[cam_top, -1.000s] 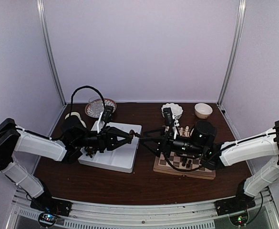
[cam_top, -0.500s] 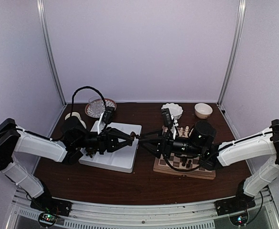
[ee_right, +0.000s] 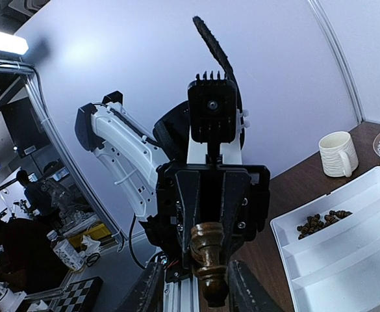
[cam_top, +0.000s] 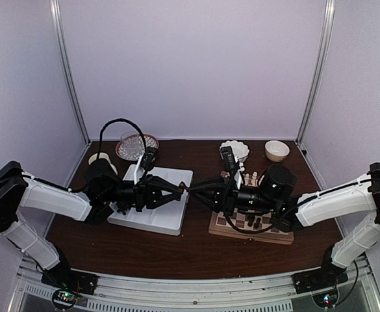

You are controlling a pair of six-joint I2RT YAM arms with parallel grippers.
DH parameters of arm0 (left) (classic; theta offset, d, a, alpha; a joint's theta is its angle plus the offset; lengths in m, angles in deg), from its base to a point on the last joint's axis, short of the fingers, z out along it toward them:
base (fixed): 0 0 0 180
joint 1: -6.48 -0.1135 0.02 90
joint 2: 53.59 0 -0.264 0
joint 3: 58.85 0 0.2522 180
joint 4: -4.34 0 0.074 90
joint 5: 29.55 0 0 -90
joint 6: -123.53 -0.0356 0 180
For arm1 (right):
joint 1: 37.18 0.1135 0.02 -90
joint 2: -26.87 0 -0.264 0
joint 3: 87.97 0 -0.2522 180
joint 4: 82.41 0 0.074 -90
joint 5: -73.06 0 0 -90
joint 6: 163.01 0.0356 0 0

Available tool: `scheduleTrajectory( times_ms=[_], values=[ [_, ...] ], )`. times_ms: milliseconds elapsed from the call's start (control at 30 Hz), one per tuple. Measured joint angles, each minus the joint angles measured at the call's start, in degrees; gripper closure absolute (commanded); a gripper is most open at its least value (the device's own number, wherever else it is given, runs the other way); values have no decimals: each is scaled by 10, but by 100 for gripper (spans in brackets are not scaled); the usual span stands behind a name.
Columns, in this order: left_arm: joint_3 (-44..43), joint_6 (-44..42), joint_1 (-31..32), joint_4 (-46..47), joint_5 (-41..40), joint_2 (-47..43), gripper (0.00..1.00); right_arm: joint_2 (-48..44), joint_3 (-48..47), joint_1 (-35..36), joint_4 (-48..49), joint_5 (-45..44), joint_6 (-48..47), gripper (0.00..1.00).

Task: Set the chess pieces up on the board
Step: Pass from the left arm to the right

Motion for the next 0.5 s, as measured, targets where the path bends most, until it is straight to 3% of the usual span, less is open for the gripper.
scheduleTrajectory(
  times_ms=[167,333,500],
  values=[
    [0,-4,0,-6,0,0,89,0,0,0,0,-1,-1,69],
    [0,-6,0,-6,0,0,89,0,-3,0,-18,-2,-4,62],
    [0,-6,0,-6,0,0,89,5,-11,0,-21,-3,-6,68]
  ],
)
